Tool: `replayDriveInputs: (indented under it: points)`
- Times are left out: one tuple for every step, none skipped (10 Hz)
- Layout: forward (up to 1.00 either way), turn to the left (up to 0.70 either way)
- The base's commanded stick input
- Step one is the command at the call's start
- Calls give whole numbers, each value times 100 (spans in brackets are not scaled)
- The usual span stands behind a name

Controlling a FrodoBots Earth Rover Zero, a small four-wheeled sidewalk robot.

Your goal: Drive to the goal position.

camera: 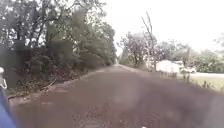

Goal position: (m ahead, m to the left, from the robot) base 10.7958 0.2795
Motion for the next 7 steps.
replayDriveInputs:
  points:
    - [70,-1]
    - [70,-1]
    - [70,-1]
    - [70,-1]
    - [70,-1]
    - [70,-1]
    - [70,-1]
